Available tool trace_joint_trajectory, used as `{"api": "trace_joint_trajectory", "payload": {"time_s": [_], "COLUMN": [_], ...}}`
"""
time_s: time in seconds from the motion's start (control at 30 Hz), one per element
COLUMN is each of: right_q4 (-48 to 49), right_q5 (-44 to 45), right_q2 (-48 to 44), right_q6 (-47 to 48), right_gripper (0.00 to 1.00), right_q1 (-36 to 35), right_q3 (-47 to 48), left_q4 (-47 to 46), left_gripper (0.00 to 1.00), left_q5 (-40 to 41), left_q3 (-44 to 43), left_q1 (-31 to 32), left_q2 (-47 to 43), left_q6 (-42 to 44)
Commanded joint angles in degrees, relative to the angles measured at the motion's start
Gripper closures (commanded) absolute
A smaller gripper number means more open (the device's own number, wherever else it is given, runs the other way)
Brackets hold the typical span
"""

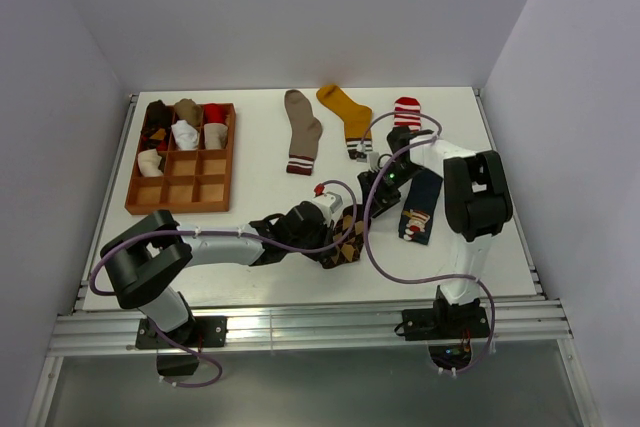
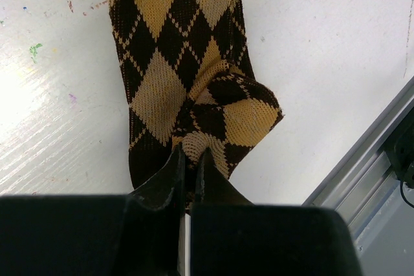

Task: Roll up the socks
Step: Roll the sock at the center of the board.

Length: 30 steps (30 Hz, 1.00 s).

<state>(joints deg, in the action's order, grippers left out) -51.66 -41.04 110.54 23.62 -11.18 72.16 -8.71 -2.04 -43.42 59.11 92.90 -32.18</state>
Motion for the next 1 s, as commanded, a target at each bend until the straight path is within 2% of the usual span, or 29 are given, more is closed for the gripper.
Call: {"api": "trace_joint_trajectory", "payload": {"time_s": [0.0, 0.33, 0.43, 0.47, 0.57, 0.67, 0.97], "right_q4": [-2.1, -0.3, 0.3, 0.9, 0.7, 0.5, -1.2], "right_q5": [-2.7, -1.8, -0.3, 0.2, 1.9, 3.9, 8.1], "right_q2": [1.3, 3.2, 4.1, 4.3, 6.1, 7.9, 13.4], "right_q6": [-0.1, -2.3, -3.3, -3.7, -4.8, -5.2, -2.7], "right_gripper": [0.41, 0.43, 0.54, 0.65, 0.82, 0.89, 0.90], "right_q1": [0.0, -1.8, -2.2, -2.4, -2.8, -3.3, -7.0], "right_q3": [2.6, 2.1, 3.5, 3.9, 6.9, 10.3, 20.5], "left_q4": [4.2, 4.1, 4.2, 4.5, 6.1, 8.0, 19.4], "left_gripper": [1.00, 1.00, 1.00, 1.00, 1.00, 1.00, 1.00], "left_q5": [1.3, 1.8, 1.8, 1.7, 1.8, 1.8, -1.0], "left_q3": [-0.7, -0.5, -0.4, -0.6, -1.6, -3.2, -13.2], "left_q1": [0.5, 0.6, 0.6, 0.6, 0.7, 1.0, 1.1], "left_q2": [1.9, 1.5, 1.5, 1.5, 1.8, 1.9, 7.2], "left_q6": [0.9, 0.4, 0.5, 0.6, 1.2, 2.1, 4.5]}}
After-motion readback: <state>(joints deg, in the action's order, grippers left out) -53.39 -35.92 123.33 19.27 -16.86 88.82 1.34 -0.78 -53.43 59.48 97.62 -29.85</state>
